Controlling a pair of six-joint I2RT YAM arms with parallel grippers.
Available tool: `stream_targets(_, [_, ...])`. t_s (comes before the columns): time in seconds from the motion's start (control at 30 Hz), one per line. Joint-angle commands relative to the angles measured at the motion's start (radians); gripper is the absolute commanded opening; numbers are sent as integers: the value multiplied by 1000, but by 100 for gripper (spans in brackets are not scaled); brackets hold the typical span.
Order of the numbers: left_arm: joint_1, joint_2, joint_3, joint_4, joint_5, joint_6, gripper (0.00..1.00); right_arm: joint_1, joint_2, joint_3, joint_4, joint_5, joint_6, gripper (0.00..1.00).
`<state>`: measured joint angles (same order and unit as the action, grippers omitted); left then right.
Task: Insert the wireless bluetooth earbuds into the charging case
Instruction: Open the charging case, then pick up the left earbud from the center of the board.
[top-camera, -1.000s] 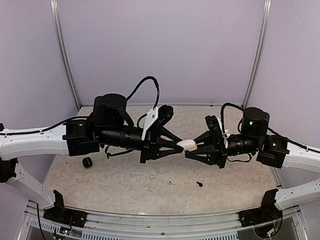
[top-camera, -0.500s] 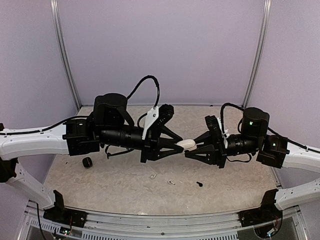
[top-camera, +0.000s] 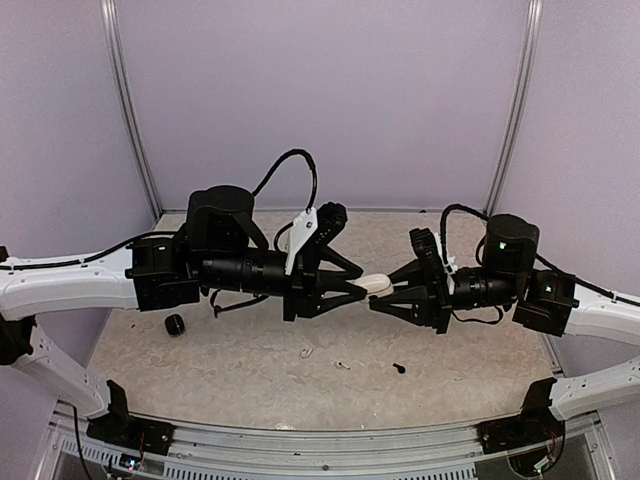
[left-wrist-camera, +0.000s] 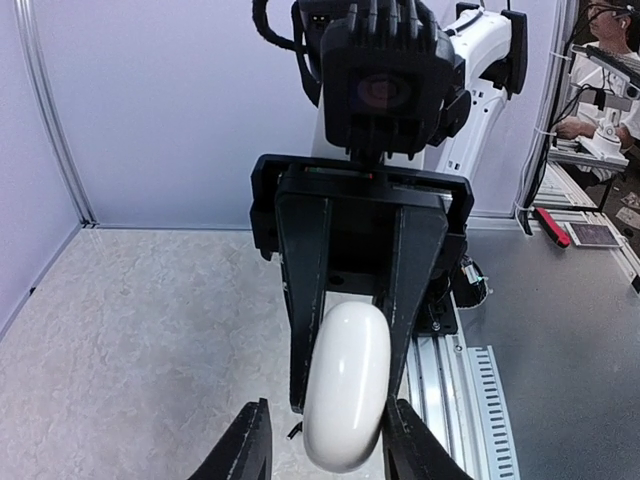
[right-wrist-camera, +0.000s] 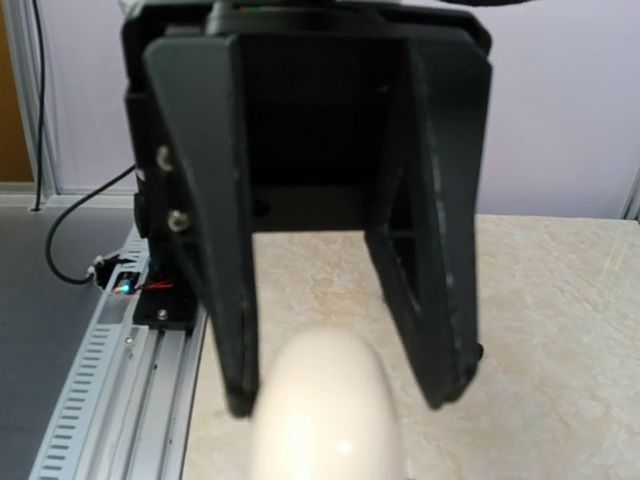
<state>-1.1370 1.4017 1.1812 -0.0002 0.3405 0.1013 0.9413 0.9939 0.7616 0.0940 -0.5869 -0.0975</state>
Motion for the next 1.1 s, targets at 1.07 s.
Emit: stream_targets(1.07, [189, -133, -222, 57, -115, -267, 50, -107, -160, -210, 171, 38, 134, 0])
